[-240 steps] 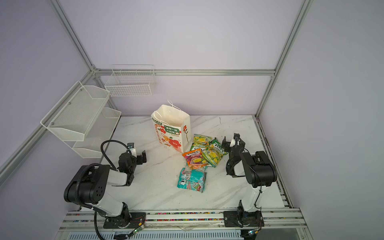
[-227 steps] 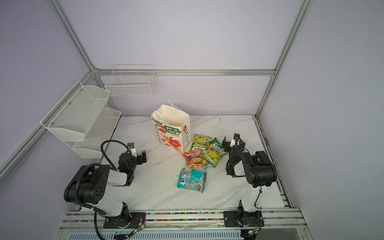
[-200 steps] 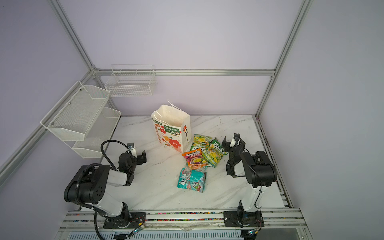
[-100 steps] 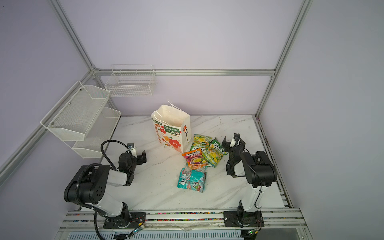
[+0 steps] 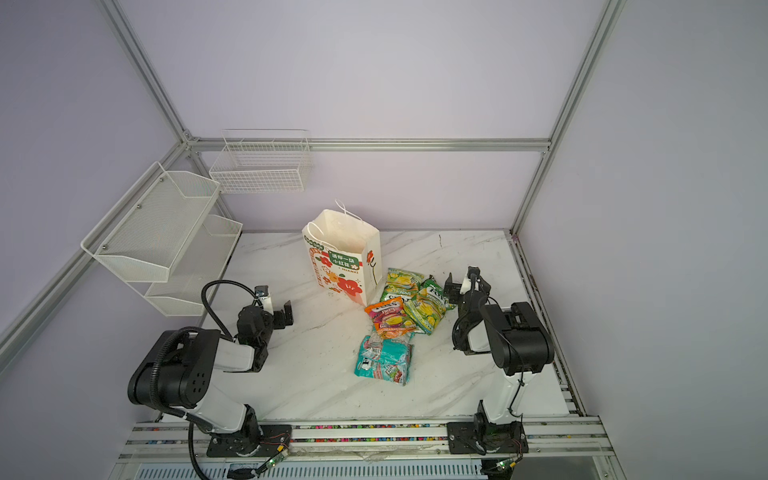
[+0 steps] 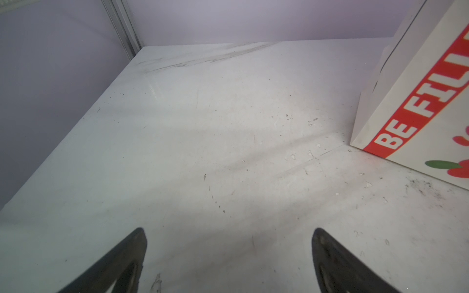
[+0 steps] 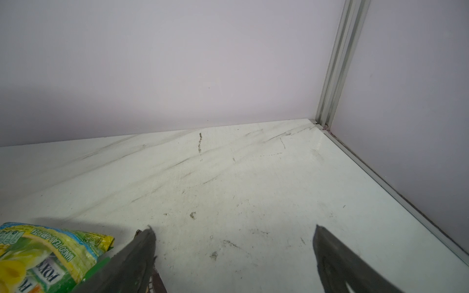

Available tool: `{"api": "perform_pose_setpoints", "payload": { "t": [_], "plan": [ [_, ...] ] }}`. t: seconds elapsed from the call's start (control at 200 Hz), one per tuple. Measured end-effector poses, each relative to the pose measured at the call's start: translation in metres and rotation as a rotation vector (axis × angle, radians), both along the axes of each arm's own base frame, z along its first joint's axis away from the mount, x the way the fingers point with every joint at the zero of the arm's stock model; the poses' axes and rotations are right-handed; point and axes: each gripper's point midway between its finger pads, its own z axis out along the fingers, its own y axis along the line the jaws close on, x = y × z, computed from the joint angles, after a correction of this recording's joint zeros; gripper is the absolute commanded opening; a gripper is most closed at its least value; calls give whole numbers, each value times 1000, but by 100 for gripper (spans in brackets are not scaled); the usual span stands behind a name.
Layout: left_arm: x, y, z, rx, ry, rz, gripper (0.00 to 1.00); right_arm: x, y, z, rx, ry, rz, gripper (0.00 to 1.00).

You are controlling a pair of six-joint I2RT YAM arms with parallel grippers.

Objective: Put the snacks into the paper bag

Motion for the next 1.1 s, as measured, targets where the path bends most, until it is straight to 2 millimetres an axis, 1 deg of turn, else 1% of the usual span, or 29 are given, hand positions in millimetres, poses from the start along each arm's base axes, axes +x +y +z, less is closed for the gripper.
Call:
{"api": "perform_pose_setpoints", "payload": {
  "t": [0.34, 0.42, 0.44, 0.48, 0.485, 0.515, 0.545, 0.55, 0.56, 0.62, 0.645, 0.65, 0.68, 0.69, 0.7, 0.705, 0.715, 0.725, 0.735, 0.775, 0.795, 0.805, 0.83, 0.85, 0.86, 0.895, 0.945, 1.025, 1.1],
  "plan": [
    [1, 2, -1, -7, 6, -3, 100, 0, 0, 0, 0, 0, 0, 97],
    [1, 4, 1, -4, 0, 12, 99, -2, -2, 3, 0, -2, -8, 97],
    [0, 6, 2, -1, 1, 20, 99, -3, -2, 7, 0, -3, -11, 97],
    [-2, 10, 5, 4, 8, 48, 99, -7, -3, 16, -1, -9, -12, 97],
    [-2, 11, 6, 5, 8, 52, 99, -8, -3, 20, -1, -17, -12, 97],
    [-4, 15, 9, 7, 21, 77, 100, -10, -3, 29, -1, -28, -12, 97],
    [-4, 18, 17, 12, 25, 99, 100, -13, -3, 47, -1, -64, -9, 97],
    [-4, 18, 17, 12, 25, 99, 100, -13, -3, 47, -1, -64, -9, 97],
    [-4, 19, 20, 12, 24, 103, 100, -16, -3, 58, 0, -87, -7, 97],
    [0, 25, 48, 20, 17, 136, 100, -24, -2, 92, -3, -164, 3, 97],
    [5, 26, 63, 20, -2, 146, 100, -30, 0, 109, -6, -199, 12, 97],
    [5, 26, 65, 18, -3, 148, 100, -30, 0, 109, -6, -199, 12, 97],
    [10, 28, 87, 13, -27, 161, 100, -36, 0, 127, -9, -229, 14, 97],
    [10, 28, 87, 13, -27, 161, 100, -37, 0, 129, -8, -230, 12, 97],
    [12, 29, 99, 7, -40, 170, 100, -39, -1, 136, -6, -244, 11, 97],
    [12, 29, 101, 7, -41, 172, 100, -40, -1, 139, -6, -246, 10, 97],
    [12, 30, 105, 4, -41, 179, 99, -41, -2, 145, -3, -256, 1, 97],
    [13, 31, 115, -10, -54, 190, 99, -42, -4, 148, 2, -258, -6, 97],
    [13, 31, 117, -12, -54, 192, 100, -42, -4, 152, 6, -261, -6, 97],
    [12, 36, 138, -44, -69, 237, 99, -43, -9, 170, 38, -271, -42, 97],
    [10, 38, 143, -66, -68, 264, 99, -42, -12, 175, 63, -268, -63, 97],
    [10, 40, 149, -79, -74, 278, 99, -41, -15, 181, 83, -271, -79, 97],
    [8, 43, 157, -111, -72, 313, 100, -40, -21, 191, 132, -270, -116, 97],
    [6, 45, 161, -133, -71, 332, 99, -38, -26, 194, 168, -264, -146, 97],
    [5, 46, 165, -146, -63, 344, 100, -37, -29, 199, 192, -262, -167, 97],
    [3, 47, 168, -180, -44, 361, 100, -35, -34, 205, 238, -246, -203, 97],
    [0, 46, 173, -219, -10, 367, 100, -32, -38, 213, 266, -218, -227, 97],
    [-5, 38, 171, -270, 62, 355, 100, -29, -35, 217, 316, -166, -226, 97],
    [-15, 28, 168, -310, 133, 346, 100, -29, -29, 213, 357, -114, -208, 97]
  ]
}}
